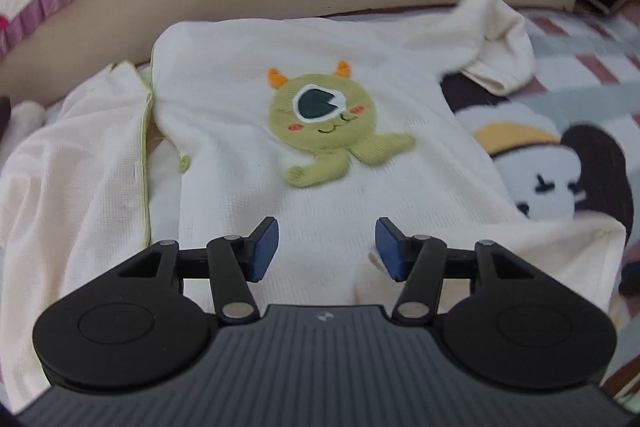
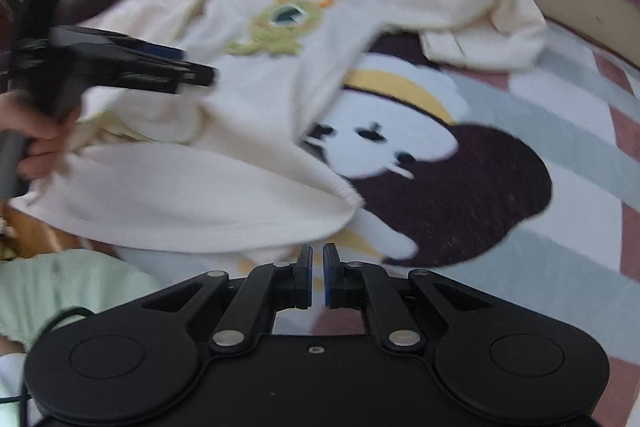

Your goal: Fold clothes

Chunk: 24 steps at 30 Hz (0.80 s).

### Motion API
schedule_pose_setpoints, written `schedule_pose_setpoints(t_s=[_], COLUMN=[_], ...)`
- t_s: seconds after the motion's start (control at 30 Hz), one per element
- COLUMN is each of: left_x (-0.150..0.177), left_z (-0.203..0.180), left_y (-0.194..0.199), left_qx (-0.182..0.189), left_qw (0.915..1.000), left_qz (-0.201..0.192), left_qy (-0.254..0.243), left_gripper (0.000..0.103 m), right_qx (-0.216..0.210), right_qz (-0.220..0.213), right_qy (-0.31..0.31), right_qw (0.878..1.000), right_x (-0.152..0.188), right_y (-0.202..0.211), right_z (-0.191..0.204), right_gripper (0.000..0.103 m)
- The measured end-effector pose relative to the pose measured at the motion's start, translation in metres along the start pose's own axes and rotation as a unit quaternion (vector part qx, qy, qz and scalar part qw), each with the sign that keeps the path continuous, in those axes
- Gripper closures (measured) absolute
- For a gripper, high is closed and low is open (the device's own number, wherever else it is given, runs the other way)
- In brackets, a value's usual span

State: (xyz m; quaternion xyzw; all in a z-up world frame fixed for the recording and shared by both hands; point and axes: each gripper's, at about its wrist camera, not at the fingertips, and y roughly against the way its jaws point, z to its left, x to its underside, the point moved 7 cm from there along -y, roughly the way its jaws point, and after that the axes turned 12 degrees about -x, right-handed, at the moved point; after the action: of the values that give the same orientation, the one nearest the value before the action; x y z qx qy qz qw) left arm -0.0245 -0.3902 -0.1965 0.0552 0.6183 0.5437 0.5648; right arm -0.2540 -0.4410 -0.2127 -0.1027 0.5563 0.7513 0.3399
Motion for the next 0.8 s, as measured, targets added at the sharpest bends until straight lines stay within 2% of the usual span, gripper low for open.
schedule_pose_setpoints(t_s=[0.03, 0.07, 0.1, 0.13, 0.23, 0.3, 0.33, 0.37, 0.4, 0.5, 0.57, 0.63, 0.73, 0.8], left_x=[0.001, 0.002, 0.003, 0.004, 0.003, 0.005, 0.008, 0.011, 0.014, 0.025, 0.032, 0.036, 0.035, 0.032], left_z=[0.002, 0.005, 0.009, 0.013, 0.034, 0.044, 0.043, 0.041, 0.039, 0.023, 0.003, -0.011, -0.012, -0.011], left_y=[-0.001, -0.001, 0.001, 0.003, 0.022, 0.040, 0.045, 0.050, 0.056, 0.064, 0.055, 0.039, 0.015, 0.005], left_qx=[0.001, -0.001, -0.008, -0.015, -0.009, 0.015, 0.020, 0.025, 0.030, 0.050, 0.058, 0.049, 0.034, 0.032], left_qw=[1.0000, 1.0000, 0.9999, 0.9998, 0.9973, 0.9927, 0.9932, 0.9936, 0.9940, 0.9964, 0.9978, 0.9981, 0.9938, 0.9916], left_qz=[0.003, 0.005, 0.006, 0.006, -0.004, -0.013, -0.015, -0.016, -0.017, -0.014, 0.003, 0.030, 0.073, 0.084], left_qy=[0.001, 0.003, 0.006, 0.011, 0.073, 0.119, 0.114, 0.109, 0.104, 0.067, 0.033, 0.024, 0.076, 0.094], left_gripper=[0.049, 0.048, 0.048, 0.048, 0.048, 0.048, 0.048, 0.048, 0.048, 0.045, 0.040, 0.039, 0.037, 0.033], right_qx=[0.004, 0.011, 0.018, 0.023, 0.022, 0.014, 0.012, 0.011, 0.011, 0.003, -0.001, 0.001, 0.002, -0.012], right_qz=[-0.012, -0.023, -0.035, -0.044, -0.061, -0.058, -0.056, -0.056, -0.057, -0.070, -0.077, -0.080, -0.091, -0.110], right_qy=[-0.002, -0.001, 0.000, -0.002, -0.028, -0.060, -0.072, -0.079, -0.087, -0.107, -0.111, -0.105, -0.089, -0.074], right_qw=[1.000, 1.000, 0.999, 0.999, 0.998, 0.996, 0.996, 0.995, 0.995, 0.992, 0.991, 0.991, 0.992, 0.991], right_x=[-0.004, -0.008, -0.012, -0.015, -0.023, -0.023, -0.022, -0.021, -0.020, -0.018, -0.019, -0.020, -0.022, -0.025], right_y=[0.003, 0.005, 0.007, 0.007, 0.000, -0.010, -0.015, -0.018, -0.020, -0.021, -0.019, -0.016, -0.005, 0.009], right_z=[-0.001, -0.002, -0.002, -0.004, -0.014, -0.023, -0.026, -0.028, -0.030, -0.035, -0.035, -0.034, -0.028, -0.019], right_gripper=[0.093, 0.077, 0.050, 0.040, 0.037, 0.041, 0.048, 0.071, 0.085, 0.089, 0.089, 0.089, 0.096, 0.098])
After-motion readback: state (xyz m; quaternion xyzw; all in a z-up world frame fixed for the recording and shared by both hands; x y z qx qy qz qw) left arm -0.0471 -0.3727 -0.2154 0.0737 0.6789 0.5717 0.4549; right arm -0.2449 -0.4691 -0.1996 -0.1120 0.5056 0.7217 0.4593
